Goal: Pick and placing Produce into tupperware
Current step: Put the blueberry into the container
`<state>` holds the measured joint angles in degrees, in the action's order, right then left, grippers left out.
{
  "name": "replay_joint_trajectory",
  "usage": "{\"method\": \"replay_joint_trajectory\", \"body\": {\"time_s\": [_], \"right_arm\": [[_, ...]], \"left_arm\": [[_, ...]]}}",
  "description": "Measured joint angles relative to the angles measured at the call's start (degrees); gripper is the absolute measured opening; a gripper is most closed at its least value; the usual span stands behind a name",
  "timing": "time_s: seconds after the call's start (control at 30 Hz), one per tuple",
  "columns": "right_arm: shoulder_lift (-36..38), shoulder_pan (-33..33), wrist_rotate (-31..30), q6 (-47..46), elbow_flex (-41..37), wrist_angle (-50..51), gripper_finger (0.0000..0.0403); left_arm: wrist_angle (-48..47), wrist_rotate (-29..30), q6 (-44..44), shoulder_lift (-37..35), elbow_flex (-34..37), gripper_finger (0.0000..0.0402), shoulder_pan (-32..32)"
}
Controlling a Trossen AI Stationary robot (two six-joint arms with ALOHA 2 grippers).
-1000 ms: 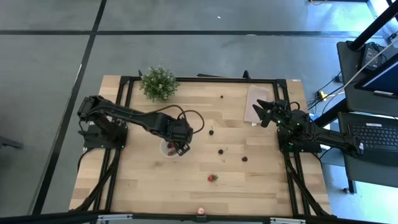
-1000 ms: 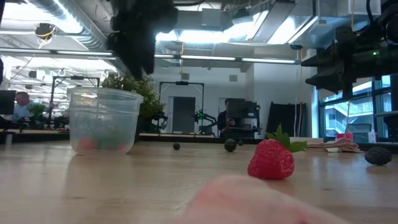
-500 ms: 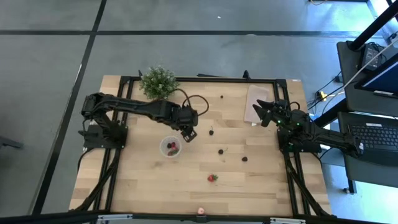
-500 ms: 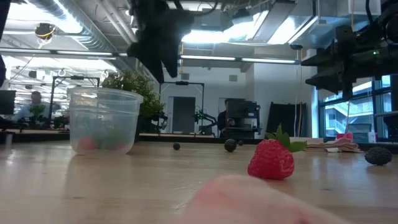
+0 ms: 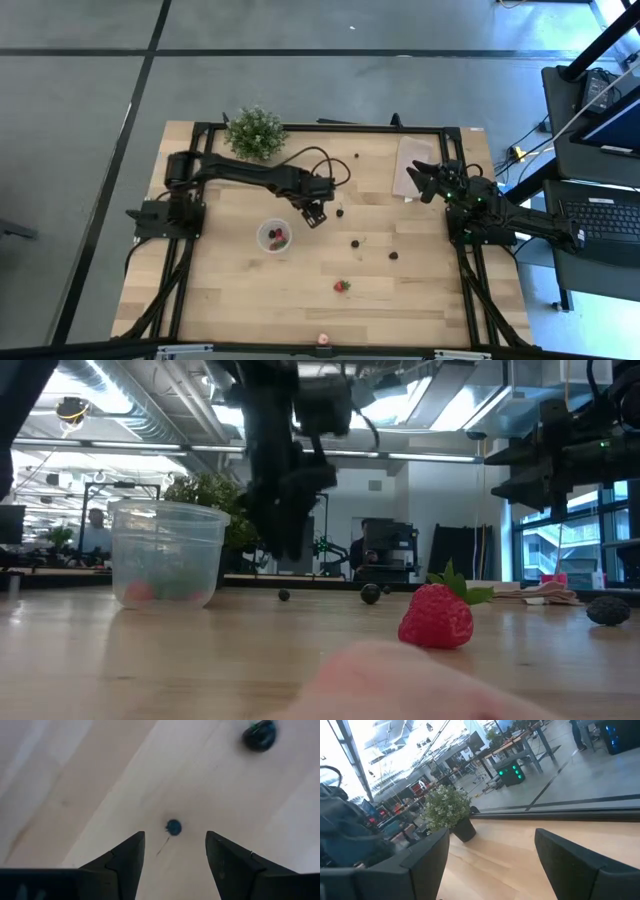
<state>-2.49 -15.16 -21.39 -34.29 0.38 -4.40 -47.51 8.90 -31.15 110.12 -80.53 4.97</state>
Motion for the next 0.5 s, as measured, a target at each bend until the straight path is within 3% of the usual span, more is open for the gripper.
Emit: {"method": "replay_joint_trajectory", "body": {"time_s": [0.5], "right_arm": [[-0.01,0.00,0.00,0.02,0.00,0.01,0.0295]], "left_arm": [[3.12,-1.16,1.93,6.67,0.04,0.0198,0.18]]}}
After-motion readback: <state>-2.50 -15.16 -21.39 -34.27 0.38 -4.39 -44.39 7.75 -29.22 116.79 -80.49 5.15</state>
